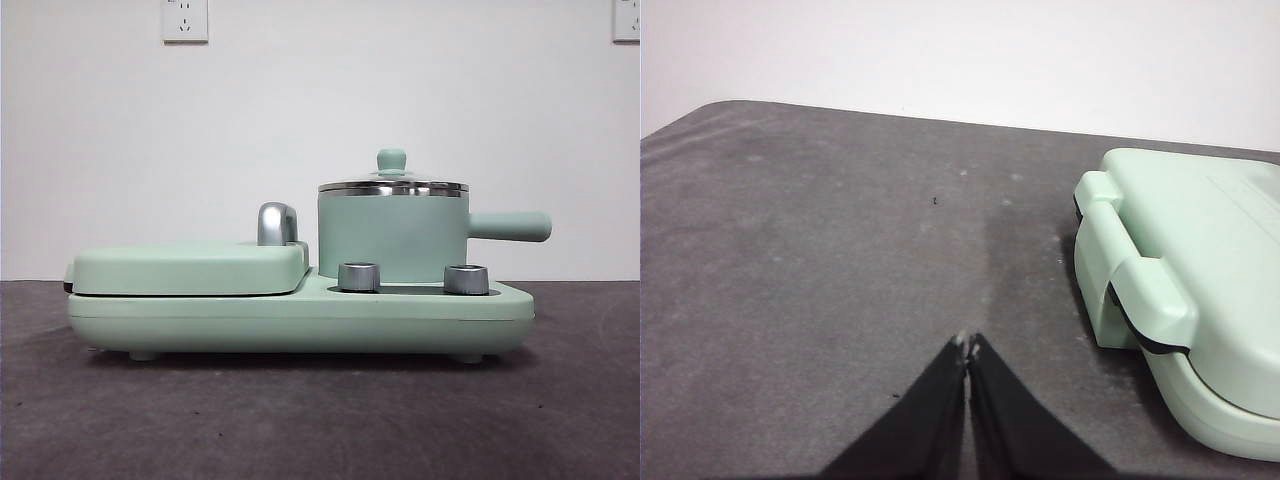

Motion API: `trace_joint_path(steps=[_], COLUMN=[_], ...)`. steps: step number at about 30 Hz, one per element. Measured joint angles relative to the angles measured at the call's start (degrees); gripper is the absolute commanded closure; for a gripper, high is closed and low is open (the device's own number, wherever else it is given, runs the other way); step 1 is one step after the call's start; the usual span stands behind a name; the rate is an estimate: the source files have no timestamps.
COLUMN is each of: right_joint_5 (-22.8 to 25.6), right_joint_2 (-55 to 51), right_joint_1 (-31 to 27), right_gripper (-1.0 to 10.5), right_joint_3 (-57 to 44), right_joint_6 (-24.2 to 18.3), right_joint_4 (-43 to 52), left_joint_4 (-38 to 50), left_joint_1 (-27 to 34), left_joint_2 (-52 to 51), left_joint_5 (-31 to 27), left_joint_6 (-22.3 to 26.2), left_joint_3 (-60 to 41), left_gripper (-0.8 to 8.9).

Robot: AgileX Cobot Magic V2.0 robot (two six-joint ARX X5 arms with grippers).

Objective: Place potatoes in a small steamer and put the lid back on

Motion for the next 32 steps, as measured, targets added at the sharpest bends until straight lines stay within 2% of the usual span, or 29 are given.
trace_joint_path(steps=[3, 8, 12, 19, 32], right_joint_5=[1.7, 1.8, 1.9, 2.2, 3.1], right_joint_2=[-1.2, -8.7, -15.3, -20.8, -20.9], right_joint_1=[-1.3, -8.1, -13.0, -16.2, -16.2], right_gripper=[9.3, 9.3, 9.3, 9.3, 9.3], right_joint_3=[-0.9, -10.9, -22.8, -37.6, -38.2], right_joint_6=[-2.1, -4.7, -5.0, -2.6, -2.1], right_joint_4=[2.5, 15.9, 26.0, 38.9, 40.3], left_joint_4=[0.0, 0.0, 0.0, 0.0, 0.0], left_joint_1=[0.0, 0.0, 0.0, 0.0, 0.0], left_joint_2=[0.0, 0.0, 0.0, 0.0, 0.0], left_joint_5=[0.0, 0.0, 0.0, 0.0, 0.0], left_joint_6=[0.0, 0.0, 0.0, 0.0, 0.0], left_joint_3=[0.0, 0.0, 0.0, 0.0, 0.0], left_gripper=[8.07, 8.07, 8.07, 8.07, 8.07])
